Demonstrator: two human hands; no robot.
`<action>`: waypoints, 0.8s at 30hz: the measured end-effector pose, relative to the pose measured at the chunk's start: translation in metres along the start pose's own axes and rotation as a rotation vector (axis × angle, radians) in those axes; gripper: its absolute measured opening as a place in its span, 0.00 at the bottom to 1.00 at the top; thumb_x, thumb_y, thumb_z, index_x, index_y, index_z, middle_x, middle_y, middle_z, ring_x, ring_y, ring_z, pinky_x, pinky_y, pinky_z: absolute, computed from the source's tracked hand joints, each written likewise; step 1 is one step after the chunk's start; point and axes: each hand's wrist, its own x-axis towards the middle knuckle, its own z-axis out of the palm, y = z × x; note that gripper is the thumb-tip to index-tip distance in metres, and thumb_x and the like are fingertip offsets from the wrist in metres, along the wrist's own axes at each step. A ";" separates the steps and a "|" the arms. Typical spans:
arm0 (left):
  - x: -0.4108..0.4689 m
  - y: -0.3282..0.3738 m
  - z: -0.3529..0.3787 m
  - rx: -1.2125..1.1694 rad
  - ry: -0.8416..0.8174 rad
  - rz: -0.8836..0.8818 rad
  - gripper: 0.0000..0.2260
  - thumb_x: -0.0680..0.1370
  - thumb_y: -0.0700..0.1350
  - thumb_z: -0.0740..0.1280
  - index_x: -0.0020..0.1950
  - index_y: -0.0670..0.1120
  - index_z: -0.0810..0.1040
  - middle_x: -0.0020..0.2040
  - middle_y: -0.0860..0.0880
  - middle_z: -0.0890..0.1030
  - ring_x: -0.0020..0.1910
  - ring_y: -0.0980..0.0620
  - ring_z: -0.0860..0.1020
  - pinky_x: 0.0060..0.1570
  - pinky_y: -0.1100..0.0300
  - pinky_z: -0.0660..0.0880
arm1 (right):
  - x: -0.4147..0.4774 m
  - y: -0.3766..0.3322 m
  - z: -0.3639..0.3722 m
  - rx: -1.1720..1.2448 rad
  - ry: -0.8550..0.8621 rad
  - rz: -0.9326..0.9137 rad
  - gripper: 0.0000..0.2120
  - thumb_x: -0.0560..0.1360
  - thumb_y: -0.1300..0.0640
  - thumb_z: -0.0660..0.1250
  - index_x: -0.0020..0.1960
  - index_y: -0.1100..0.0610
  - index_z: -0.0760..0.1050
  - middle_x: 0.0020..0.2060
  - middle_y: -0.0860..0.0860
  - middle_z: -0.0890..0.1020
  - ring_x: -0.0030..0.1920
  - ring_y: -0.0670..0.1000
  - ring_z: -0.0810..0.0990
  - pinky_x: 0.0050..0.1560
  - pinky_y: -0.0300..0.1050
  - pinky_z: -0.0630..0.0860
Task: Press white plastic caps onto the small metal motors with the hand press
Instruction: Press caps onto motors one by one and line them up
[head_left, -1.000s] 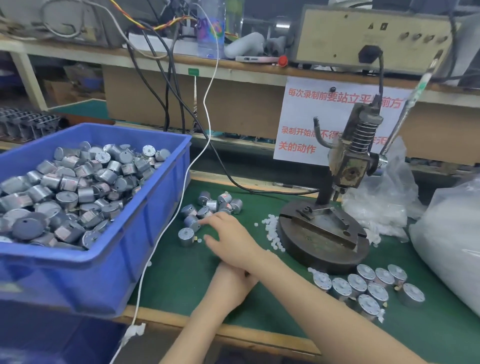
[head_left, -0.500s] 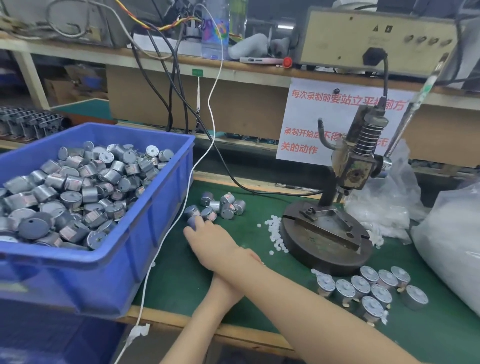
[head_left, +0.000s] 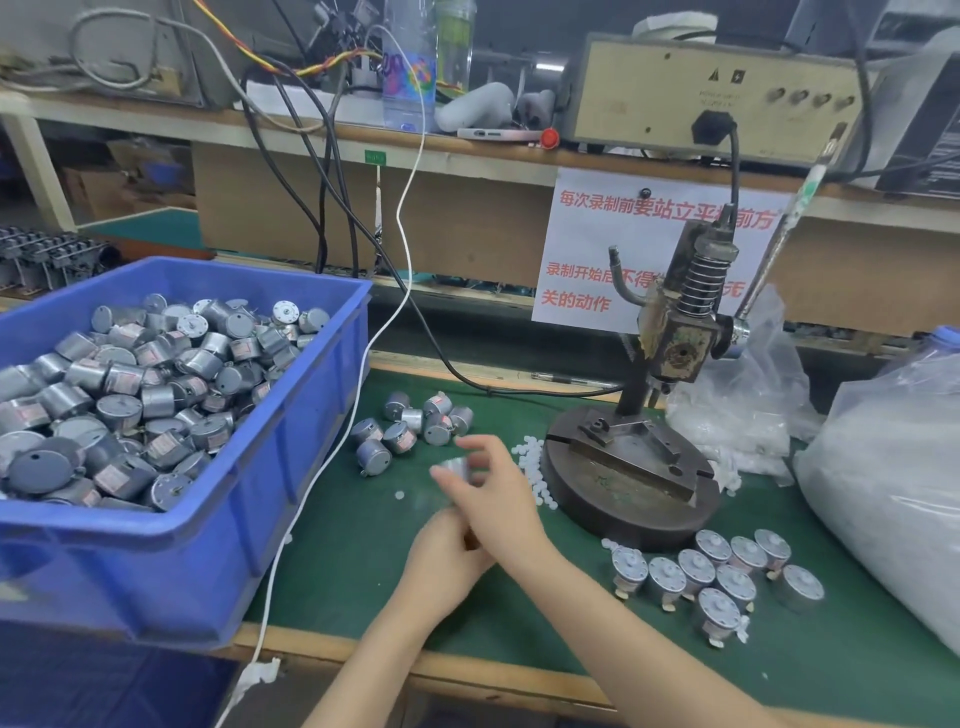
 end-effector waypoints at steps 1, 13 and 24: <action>-0.001 0.000 0.001 -0.061 -0.003 0.028 0.07 0.72 0.39 0.67 0.48 0.47 0.80 0.45 0.51 0.80 0.44 0.51 0.77 0.40 0.63 0.69 | -0.005 0.008 -0.007 0.082 0.028 0.049 0.13 0.72 0.53 0.71 0.53 0.44 0.72 0.49 0.44 0.76 0.52 0.49 0.78 0.55 0.48 0.75; -0.003 -0.002 -0.001 -0.277 0.129 -0.050 0.06 0.75 0.39 0.67 0.38 0.46 0.79 0.39 0.51 0.79 0.36 0.59 0.73 0.37 0.72 0.68 | -0.032 0.059 -0.045 -0.098 0.112 0.077 0.18 0.76 0.52 0.66 0.64 0.52 0.73 0.54 0.46 0.73 0.47 0.32 0.72 0.47 0.22 0.65; -0.002 -0.003 -0.001 -0.296 0.162 -0.072 0.11 0.75 0.38 0.66 0.36 0.51 0.77 0.35 0.55 0.79 0.34 0.61 0.74 0.37 0.72 0.69 | -0.037 0.057 -0.041 -0.197 0.010 -0.065 0.18 0.78 0.55 0.63 0.67 0.56 0.71 0.51 0.49 0.71 0.49 0.42 0.72 0.50 0.25 0.63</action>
